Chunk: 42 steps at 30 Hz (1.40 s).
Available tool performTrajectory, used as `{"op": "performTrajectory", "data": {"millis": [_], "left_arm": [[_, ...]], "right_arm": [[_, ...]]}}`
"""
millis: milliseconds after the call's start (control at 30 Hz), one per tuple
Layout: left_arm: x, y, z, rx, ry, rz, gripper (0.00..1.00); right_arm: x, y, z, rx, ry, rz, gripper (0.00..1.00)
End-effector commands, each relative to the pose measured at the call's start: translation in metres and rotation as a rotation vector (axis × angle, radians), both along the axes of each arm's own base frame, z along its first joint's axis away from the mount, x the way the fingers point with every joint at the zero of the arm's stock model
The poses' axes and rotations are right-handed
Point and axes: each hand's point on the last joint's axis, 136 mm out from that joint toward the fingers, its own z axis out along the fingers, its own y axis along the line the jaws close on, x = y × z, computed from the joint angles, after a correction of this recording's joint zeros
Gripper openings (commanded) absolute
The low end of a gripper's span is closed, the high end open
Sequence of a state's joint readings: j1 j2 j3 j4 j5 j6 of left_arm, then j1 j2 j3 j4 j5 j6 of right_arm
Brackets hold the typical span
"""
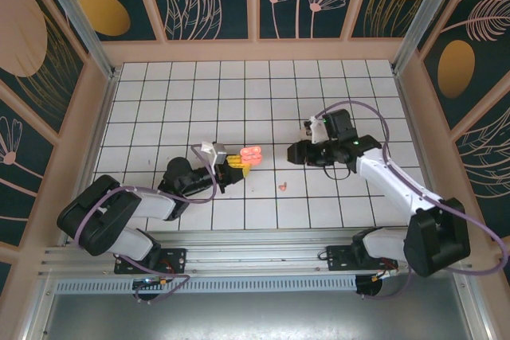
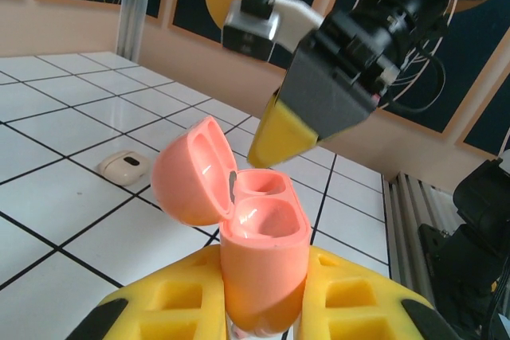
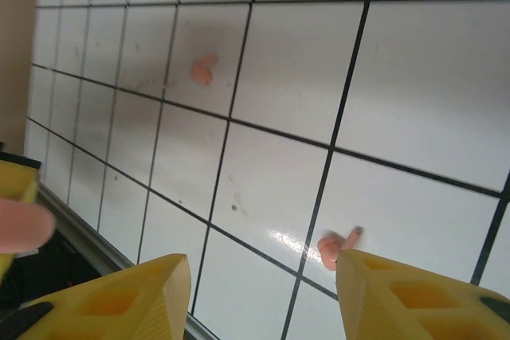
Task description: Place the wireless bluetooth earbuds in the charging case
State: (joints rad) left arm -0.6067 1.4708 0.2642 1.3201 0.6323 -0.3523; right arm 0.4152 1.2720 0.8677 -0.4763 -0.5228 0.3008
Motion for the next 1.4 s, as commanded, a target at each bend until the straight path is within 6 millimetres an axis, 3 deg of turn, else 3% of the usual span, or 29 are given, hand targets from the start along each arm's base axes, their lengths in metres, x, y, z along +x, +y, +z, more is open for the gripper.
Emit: {"op": "performTrajectory", "data": {"millis": [0, 400, 867, 1100, 1367], "left_arm": [[0.002, 0.005, 0.015, -0.056, -0.032, 0.022, 0.04], [0.003, 0.005, 0.018, -0.063, -0.033, 0.024, 0.04], [0.002, 0.007, 0.022, -0.045, -0.042, 0.033, 0.04], [0.003, 0.007, 0.022, -0.04, -0.043, 0.037, 0.04], [0.004, 0.005, 0.022, -0.035, -0.038, 0.035, 0.04]], "right_arm": [[-0.007, 0.003, -0.023, -0.043, 0.085, -0.004, 0.52], [-0.016, 0.028, -0.068, -0.096, 0.194, 0.091, 0.52], [-0.015, 0.055, -0.091, -0.112, 0.231, 0.186, 0.52], [-0.019, 0.051, -0.103, -0.143, 0.256, 0.2, 0.51], [-0.034, 0.029, -0.112, -0.241, 0.293, 0.195, 0.5]]}}
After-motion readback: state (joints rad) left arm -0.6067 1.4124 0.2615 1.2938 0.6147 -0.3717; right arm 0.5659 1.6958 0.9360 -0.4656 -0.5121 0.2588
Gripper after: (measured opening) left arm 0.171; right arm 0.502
